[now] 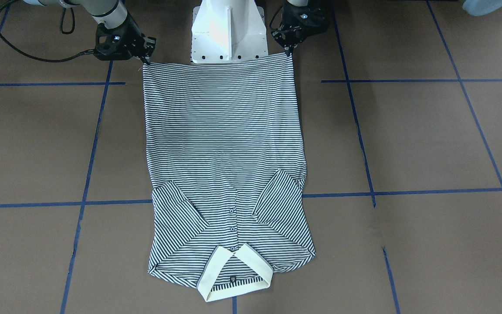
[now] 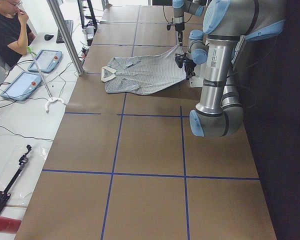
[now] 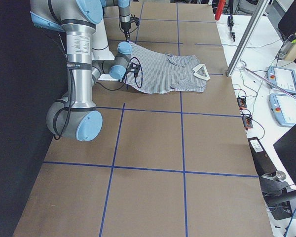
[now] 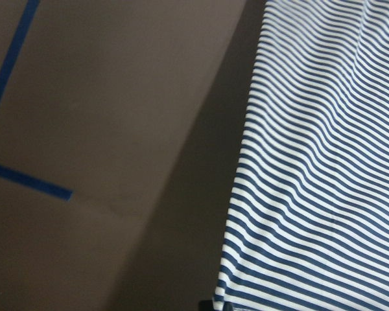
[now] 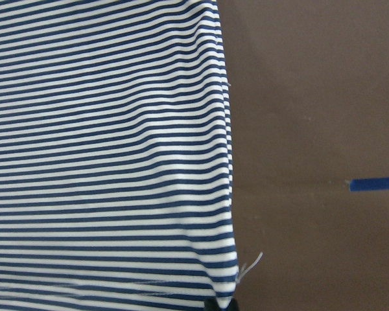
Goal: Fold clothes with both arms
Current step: 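Lift the hem with both grippers and fold it toward the collar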
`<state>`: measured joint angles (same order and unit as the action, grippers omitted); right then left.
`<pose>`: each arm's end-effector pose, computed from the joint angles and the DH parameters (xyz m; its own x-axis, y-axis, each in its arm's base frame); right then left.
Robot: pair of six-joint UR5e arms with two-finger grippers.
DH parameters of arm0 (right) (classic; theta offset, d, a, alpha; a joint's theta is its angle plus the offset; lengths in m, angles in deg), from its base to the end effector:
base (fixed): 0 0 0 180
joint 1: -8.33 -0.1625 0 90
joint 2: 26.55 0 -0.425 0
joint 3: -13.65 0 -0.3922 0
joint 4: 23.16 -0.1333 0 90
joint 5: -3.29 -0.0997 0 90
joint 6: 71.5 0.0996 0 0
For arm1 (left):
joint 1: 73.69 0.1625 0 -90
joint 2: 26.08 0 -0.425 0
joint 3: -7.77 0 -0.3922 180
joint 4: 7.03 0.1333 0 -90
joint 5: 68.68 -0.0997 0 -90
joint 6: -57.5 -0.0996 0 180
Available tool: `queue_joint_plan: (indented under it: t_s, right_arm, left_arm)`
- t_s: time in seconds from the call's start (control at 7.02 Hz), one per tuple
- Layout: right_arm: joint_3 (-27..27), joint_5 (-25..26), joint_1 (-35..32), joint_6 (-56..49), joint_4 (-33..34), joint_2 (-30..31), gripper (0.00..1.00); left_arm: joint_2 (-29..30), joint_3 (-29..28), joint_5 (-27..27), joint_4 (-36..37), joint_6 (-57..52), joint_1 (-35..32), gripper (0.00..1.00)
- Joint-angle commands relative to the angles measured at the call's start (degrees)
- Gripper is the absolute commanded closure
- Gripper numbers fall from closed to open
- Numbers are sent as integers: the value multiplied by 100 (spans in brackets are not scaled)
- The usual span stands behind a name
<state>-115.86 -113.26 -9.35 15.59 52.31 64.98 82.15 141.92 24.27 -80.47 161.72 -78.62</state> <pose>-0.3819 -0.2149 0.3211 0.5758 0.1359 0.8062 0.0956 0.9681 -0.2314 0.4429 -0.1669 0.2165 0.6610 -0.3032 -0.6864 0.2181 0.9529 -0.2109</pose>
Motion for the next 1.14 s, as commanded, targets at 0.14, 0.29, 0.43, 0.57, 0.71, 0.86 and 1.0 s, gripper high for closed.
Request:
queue_joint_plan:
  t_s: [0.14,0.29,0.43,0.57,0.71,0.86,1.0]
  right_arm:
    - [39,-158,-399,-78,-6,-204,100]
    - [380,-113,-969,-252,3,-763,100]
    - [1053,-113,-1453,-585,3,-1369,100]
    - [1547,-122,-1910,-1180,3,-1723,100]
    - [2005,-104,-2298,-1856,-6,-1953,100]
    - [2662,-104,-2745,-2306,-6,-2451,100]
    - [3260,-113,-2985,-2345,-6,-3004,100]
  left_arm:
    - [31,86,170,146,-138,-129,100]
    - [145,33,127,94,-530,-557,100]
    - [250,-133,170,76,-1143,-1118,100]
    - [434,-404,179,59,-1541,-1620,100]
    - [497,-921,162,-203,-1884,-1921,100]
    - [506,-1474,179,-858,-2070,-2263,100]
    - [593,-1880,206,-1325,-2281,-2650,100]
